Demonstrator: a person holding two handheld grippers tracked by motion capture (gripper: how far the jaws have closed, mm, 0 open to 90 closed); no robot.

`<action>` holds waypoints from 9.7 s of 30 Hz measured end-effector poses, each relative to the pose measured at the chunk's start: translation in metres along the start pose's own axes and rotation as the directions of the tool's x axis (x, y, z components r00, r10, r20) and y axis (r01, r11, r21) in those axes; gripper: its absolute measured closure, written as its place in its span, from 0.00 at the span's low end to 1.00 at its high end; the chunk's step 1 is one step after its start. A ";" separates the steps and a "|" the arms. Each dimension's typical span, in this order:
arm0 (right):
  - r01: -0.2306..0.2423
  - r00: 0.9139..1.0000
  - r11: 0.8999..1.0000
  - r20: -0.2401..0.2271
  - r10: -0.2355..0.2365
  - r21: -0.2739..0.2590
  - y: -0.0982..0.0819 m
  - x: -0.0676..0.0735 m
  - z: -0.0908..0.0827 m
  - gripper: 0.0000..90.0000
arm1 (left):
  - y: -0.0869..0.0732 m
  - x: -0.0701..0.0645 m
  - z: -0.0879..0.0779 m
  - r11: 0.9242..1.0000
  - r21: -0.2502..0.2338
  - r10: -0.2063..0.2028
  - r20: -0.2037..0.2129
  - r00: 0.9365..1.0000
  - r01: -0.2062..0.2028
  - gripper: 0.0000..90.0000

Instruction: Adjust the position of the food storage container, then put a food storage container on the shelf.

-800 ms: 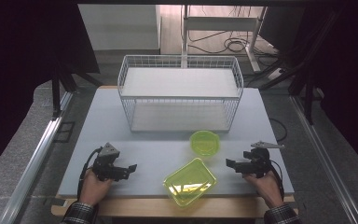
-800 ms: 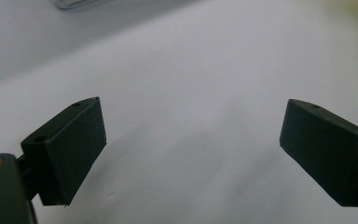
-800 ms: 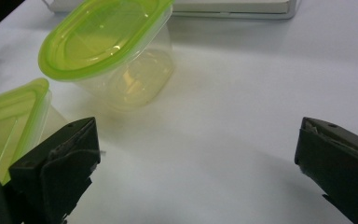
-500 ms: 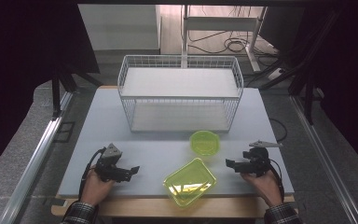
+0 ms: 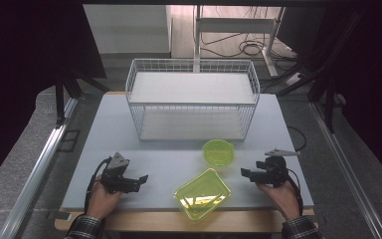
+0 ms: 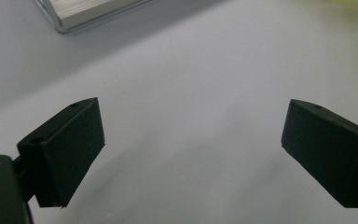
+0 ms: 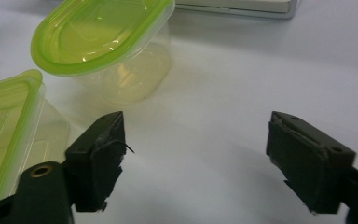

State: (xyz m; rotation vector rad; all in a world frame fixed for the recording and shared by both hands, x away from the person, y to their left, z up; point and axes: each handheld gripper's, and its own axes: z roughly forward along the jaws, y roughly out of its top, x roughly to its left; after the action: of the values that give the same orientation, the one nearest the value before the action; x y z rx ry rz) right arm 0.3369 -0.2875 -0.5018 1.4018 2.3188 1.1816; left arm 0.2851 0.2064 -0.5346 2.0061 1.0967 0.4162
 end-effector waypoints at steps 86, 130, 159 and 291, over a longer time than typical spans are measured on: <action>0.251 0.963 0.968 -0.105 -0.249 0.008 0.090 0.079 0.051 0.99 | 0.001 -0.006 0.007 0.994 0.066 0.087 -0.038 0.996 -0.084 0.05; 0.275 0.961 0.957 -0.069 -0.269 0.096 0.081 0.074 0.077 0.99 | 0.001 -0.009 0.008 0.991 0.082 0.109 -0.043 0.993 -0.105 0.06; 0.117 0.989 0.992 0.080 -0.121 0.054 0.058 -0.001 0.025 0.99 | 0.004 -0.014 0.009 0.993 0.102 0.071 -0.033 0.997 -0.068 0.07; 0.266 0.952 0.964 -0.159 -0.262 0.002 0.012 0.065 0.029 0.08 | 0.001 -0.045 -0.003 0.995 0.036 0.088 0.059 0.994 -0.090 0.00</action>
State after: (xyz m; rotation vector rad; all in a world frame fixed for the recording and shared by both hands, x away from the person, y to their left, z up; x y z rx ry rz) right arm 0.3250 -0.2160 -0.4975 0.9942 2.5354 1.2246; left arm 0.2581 0.1705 -0.5285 2.0938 0.9895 0.3839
